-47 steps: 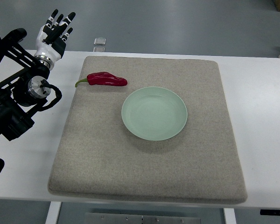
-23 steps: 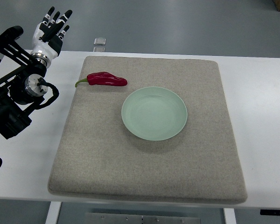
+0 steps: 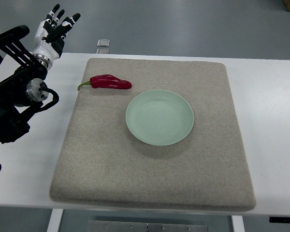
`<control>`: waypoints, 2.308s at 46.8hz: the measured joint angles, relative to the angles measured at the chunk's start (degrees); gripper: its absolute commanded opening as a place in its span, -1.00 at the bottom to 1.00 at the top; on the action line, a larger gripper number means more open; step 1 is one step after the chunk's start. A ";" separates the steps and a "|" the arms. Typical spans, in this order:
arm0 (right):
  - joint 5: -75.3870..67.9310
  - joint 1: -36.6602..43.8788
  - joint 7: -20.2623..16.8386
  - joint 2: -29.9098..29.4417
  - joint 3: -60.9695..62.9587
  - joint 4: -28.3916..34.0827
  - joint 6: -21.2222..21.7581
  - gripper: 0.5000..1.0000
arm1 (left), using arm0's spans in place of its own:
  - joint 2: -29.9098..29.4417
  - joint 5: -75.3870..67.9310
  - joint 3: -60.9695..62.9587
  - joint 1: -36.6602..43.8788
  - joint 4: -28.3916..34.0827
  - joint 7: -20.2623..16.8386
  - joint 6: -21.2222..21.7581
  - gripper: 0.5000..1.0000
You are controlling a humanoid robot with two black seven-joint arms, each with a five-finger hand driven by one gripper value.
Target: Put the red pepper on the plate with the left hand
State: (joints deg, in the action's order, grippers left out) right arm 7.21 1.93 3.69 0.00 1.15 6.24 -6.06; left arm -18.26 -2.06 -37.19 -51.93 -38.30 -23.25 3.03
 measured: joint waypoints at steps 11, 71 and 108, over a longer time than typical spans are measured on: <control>0.00 0.01 0.00 0.00 0.00 0.00 0.00 0.71 | -0.26 -21.50 0.10 -0.47 -0.22 0.83 0.95 0.99; 0.00 0.01 0.00 0.00 -0.01 0.00 0.00 0.71 | -5.22 -84.20 10.24 -3.39 -1.39 0.78 0.65 0.92; 0.00 0.03 0.00 0.00 -0.01 0.00 0.00 0.71 | -4.26 -85.75 14.73 -3.09 0.22 0.84 0.93 0.42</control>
State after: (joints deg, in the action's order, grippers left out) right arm 7.20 1.96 3.69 0.00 1.14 6.24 -6.06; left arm -22.52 -87.81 -22.46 -55.02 -38.08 -22.41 3.96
